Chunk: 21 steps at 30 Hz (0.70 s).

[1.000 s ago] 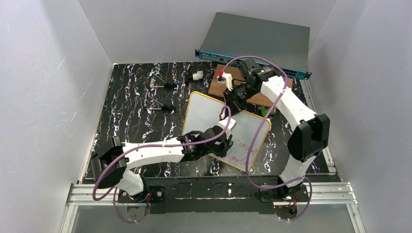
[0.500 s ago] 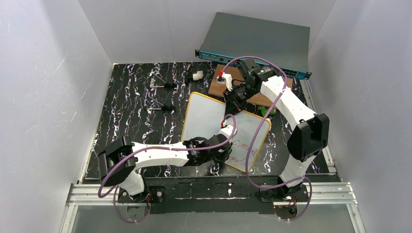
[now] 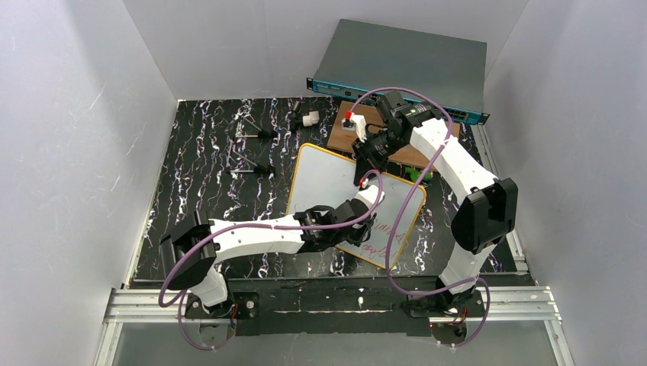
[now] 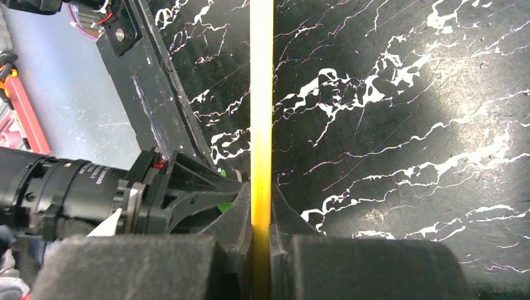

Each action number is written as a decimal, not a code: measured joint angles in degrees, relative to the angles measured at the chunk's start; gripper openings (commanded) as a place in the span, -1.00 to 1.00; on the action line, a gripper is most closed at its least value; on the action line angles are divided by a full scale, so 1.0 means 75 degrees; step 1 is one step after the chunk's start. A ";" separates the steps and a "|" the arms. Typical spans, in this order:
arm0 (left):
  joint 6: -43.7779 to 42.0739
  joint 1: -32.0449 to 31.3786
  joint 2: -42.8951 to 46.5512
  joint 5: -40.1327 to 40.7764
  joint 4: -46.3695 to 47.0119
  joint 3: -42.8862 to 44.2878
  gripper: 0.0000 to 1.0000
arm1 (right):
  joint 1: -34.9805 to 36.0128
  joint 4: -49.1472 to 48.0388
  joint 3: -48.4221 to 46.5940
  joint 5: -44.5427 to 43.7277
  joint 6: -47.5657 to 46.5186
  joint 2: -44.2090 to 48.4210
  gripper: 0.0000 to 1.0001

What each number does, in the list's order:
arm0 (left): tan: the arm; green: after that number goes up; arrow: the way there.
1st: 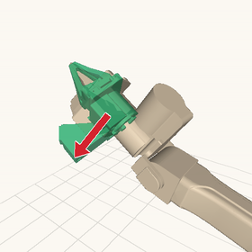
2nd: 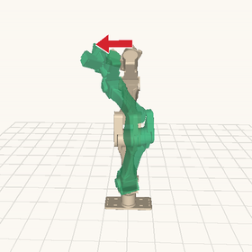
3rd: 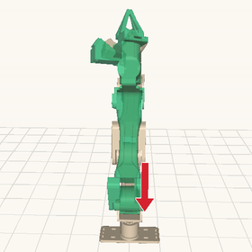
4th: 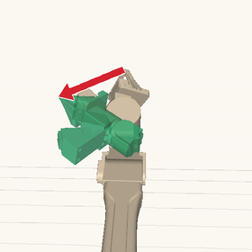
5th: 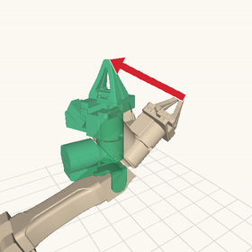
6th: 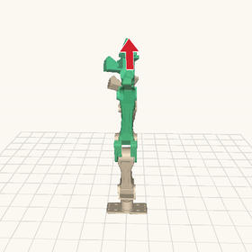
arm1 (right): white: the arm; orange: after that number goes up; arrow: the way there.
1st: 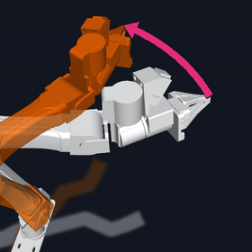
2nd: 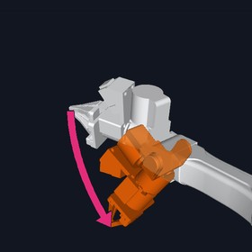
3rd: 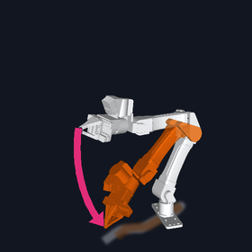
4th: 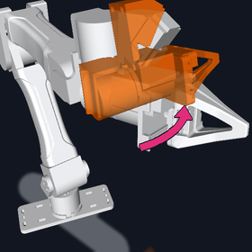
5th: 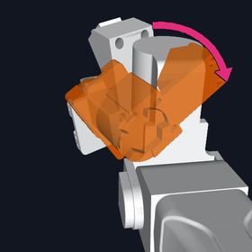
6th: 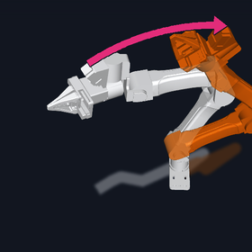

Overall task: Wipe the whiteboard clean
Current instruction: Erase the whiteboard at the center of the board.

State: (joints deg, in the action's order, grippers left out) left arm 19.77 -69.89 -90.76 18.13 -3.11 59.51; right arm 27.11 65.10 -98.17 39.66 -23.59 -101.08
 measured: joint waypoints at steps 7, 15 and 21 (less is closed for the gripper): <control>-0.0341 0.0122 0.0152 0.0114 0.0111 0.0303 -1.00 | 0.0000 0.0003 0.0000 -0.0003 0.0003 0.0000 -0.97; -0.0437 0.0303 0.1303 0.0160 0.0615 -0.0379 -1.00 | 0.0009 0.0052 0.0000 0.0003 -0.0003 0.0000 -0.97; -0.0117 0.0309 0.2468 -0.0204 0.0764 -0.1906 -1.00 | 0.0012 0.0073 0.0000 0.0058 -0.0020 -0.0003 -0.97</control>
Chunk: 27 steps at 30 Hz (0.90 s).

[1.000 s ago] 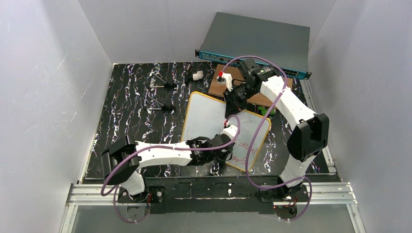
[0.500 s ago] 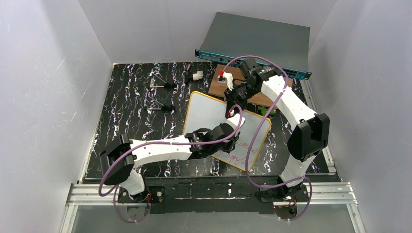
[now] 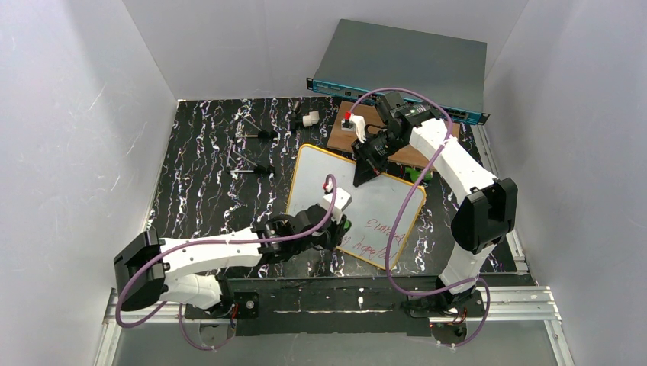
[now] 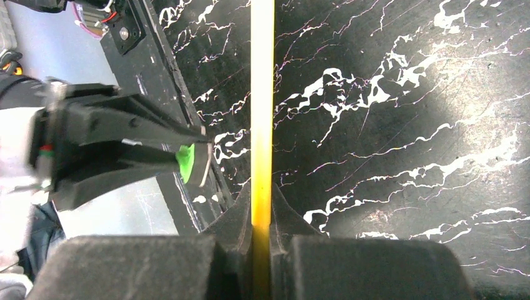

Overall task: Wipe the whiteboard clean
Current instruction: Erase the whiteboard at the center of the board.

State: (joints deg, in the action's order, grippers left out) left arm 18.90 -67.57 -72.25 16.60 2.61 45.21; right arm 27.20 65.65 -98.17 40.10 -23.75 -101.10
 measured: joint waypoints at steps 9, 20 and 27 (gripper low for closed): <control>0.0443 0.0000 -0.0408 -0.0315 0.0230 -0.0557 -1.00 | 0.0026 0.0017 0.0000 0.0017 -0.0012 -0.0006 -0.97; 0.0638 -0.0114 -0.1795 -0.0358 0.0306 0.0539 -1.00 | 0.0026 0.0023 0.0000 0.0023 -0.0020 -0.0017 -0.97; 0.0562 -0.0195 -0.2025 -0.0341 0.0038 0.1072 -1.00 | 0.0026 0.0023 0.0000 0.0020 -0.0017 -0.0017 -0.97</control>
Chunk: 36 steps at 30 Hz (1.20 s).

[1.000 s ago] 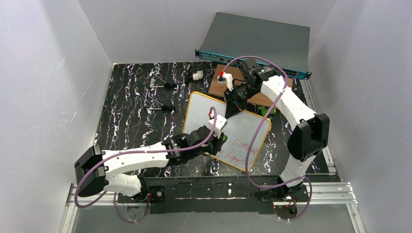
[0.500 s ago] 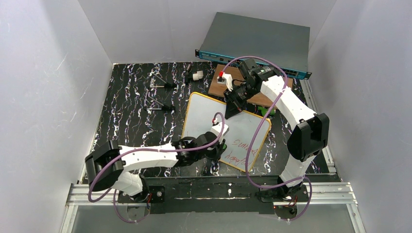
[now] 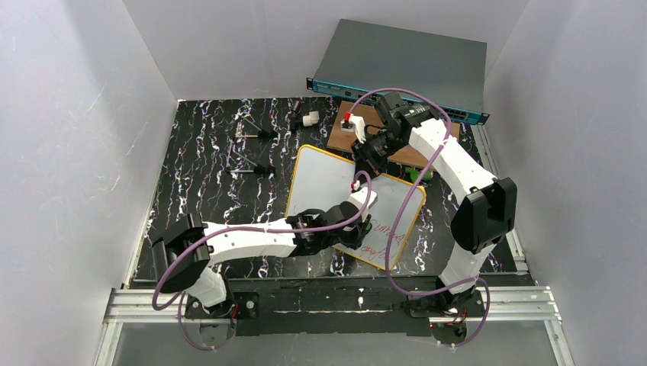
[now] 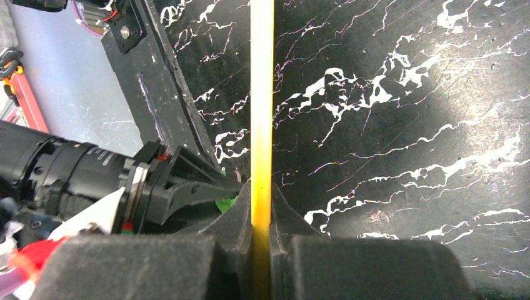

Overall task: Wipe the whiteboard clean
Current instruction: Erase the whiteboard at the center of the board.

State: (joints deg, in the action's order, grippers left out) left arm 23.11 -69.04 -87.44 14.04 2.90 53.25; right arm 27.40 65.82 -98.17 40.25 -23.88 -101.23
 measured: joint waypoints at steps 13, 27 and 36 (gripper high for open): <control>-0.0737 0.0023 0.1594 0.0035 0.0137 -0.0475 -1.00 | 0.0035 0.0592 -0.0746 0.0125 -0.0597 -0.0003 -0.97; -0.0475 0.0026 0.0845 0.0224 0.0274 -0.0726 -1.00 | 0.0204 -0.0052 -0.0659 -0.0463 0.0306 -0.0029 -0.97; -0.0685 0.0026 0.0294 0.0478 0.1008 -0.0720 -1.00 | 0.0265 -0.0210 -0.0551 -0.0431 0.0551 -0.0099 -0.97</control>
State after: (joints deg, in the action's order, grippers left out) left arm 17.98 -68.84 -85.23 17.63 10.46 47.86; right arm 29.39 64.25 -102.30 37.01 -19.75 -101.97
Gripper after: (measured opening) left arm 0.228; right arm 0.091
